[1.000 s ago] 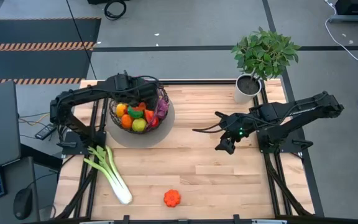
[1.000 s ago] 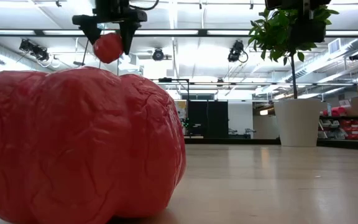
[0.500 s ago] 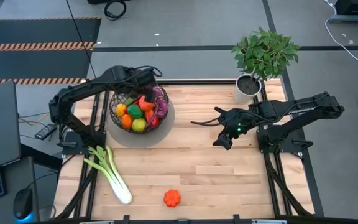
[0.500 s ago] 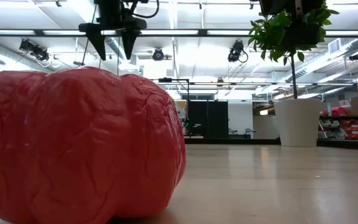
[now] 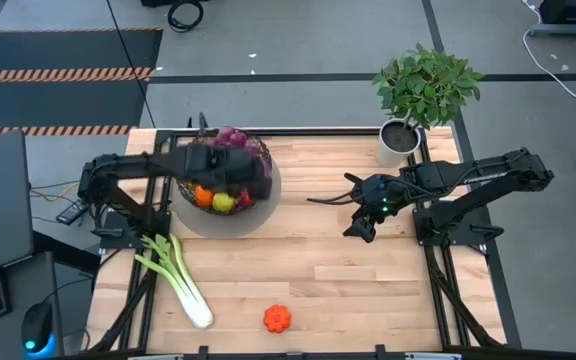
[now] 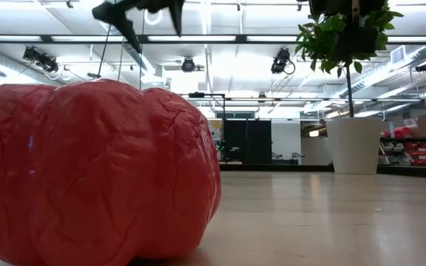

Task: Build produce basket
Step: Put the orange pumpkin into the black wire basket

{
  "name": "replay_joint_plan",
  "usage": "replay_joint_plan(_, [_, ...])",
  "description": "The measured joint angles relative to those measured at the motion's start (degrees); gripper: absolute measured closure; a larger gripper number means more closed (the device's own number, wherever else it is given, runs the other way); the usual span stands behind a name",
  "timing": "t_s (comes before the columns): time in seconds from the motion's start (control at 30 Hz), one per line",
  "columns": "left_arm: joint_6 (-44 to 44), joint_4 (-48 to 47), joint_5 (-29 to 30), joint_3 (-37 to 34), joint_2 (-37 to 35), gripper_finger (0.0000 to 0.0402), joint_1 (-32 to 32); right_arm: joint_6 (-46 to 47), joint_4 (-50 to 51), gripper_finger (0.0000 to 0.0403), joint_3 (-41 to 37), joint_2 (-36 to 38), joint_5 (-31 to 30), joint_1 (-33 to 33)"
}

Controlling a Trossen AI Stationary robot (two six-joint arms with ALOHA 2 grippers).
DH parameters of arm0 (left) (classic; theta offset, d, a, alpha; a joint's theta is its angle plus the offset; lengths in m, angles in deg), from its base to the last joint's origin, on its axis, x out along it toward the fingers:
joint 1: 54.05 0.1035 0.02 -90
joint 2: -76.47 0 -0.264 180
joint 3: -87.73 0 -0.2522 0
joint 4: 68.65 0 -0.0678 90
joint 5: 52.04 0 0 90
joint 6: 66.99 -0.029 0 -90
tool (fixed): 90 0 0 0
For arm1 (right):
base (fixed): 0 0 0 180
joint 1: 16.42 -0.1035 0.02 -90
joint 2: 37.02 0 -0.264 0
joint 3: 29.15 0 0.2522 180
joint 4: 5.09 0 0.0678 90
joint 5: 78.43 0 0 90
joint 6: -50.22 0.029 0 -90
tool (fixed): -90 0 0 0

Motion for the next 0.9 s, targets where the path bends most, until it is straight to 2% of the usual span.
replay_joint_plan(0.37, [25.9,10.0,0.1,0.0,4.6,0.0001,-18.9,-10.2,1.5,0.0055,-0.7,-0.4,7.4,-0.2])
replay_joint_plan(0.5, [32.1,14.7,0.2,0.0,7.6,0.0001,-23.9,-9.8,1.6,0.0055,-2.1,-0.3,10.8,-0.6])
replay_joint_plan(0.67, [35.1,21.0,0.2,0.0,11.1,0.0001,-27.4,-8.0,1.3,0.0055,-3.7,-0.3,11.1,-4.4])
replay_joint_plan(0.8, [31.9,29.4,0.4,0.0,13.4,0.0001,-28.3,-3.4,1.3,0.0055,-4.8,-0.3,9.3,-7.0])
replay_joint_plan(0.9, [30.1,31.1,0.4,0.0,14.8,0.0001,-28.4,1.3,-0.8,0.0055,-4.9,-0.3,8.7,-9.1])
